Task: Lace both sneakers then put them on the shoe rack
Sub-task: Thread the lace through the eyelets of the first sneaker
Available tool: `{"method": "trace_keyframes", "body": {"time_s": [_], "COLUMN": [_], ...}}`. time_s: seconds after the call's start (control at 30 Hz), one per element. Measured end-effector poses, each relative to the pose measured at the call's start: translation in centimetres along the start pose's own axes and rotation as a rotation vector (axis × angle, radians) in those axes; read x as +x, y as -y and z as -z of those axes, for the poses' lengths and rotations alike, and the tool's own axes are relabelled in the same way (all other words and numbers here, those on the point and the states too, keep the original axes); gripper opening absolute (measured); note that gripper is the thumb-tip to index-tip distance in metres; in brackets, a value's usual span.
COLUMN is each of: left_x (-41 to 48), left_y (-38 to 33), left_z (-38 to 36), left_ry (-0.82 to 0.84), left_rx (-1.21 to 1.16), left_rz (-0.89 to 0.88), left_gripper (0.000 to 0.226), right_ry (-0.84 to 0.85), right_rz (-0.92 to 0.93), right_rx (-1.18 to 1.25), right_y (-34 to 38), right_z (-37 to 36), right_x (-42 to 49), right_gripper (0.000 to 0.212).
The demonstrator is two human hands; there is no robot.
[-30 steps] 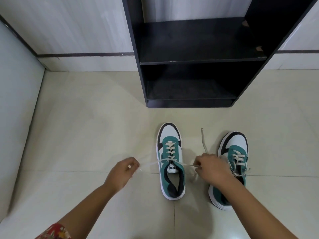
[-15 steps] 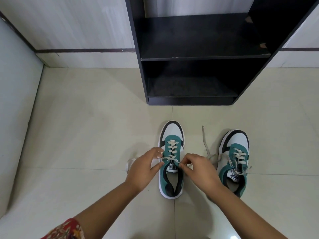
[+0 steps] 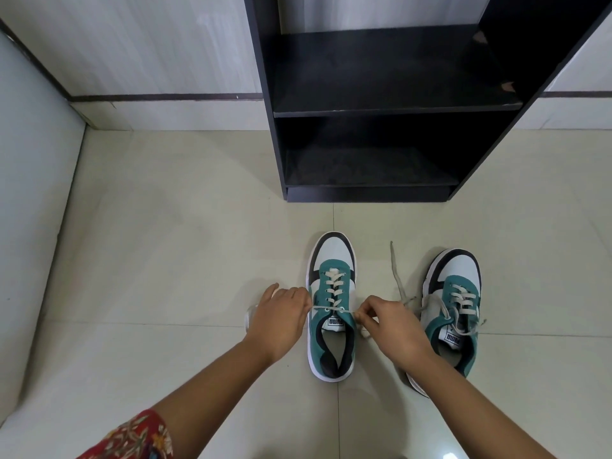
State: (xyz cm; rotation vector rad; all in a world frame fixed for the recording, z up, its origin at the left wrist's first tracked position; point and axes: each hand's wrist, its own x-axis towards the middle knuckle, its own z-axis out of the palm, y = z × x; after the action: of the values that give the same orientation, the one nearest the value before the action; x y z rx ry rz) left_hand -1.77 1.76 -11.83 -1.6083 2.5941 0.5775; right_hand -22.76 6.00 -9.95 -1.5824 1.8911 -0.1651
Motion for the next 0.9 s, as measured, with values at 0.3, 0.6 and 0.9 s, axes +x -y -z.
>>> {"method": "trace_keyframes", "body": {"time_s": [0.3, 0.6, 0.9], "left_x": [-0.3, 0.5, 0.3], "left_y": [1.2, -2.4, -3.6], "left_z": [1.2, 6.1, 5.6], "left_ry": [0.048, 0.125, 0.169], "left_rx": [-0.450, -1.418, -1.294], "left_rz": [0.135, 0.330, 0.174], "left_gripper": [0.031, 0.034, 0.030], "right_ry": [0.041, 0.077, 0.088], "right_rz": [0.099, 0.058, 0.081], "right_rx": [-0.003, 1.165, 1.087], "right_y": [-0.7, 3.2, 3.7], "right_z": [-0.1, 1.1, 0.0], "right_x": [0.1, 0.3, 0.3], "right_gripper": [0.021, 0.027, 0.024]}}
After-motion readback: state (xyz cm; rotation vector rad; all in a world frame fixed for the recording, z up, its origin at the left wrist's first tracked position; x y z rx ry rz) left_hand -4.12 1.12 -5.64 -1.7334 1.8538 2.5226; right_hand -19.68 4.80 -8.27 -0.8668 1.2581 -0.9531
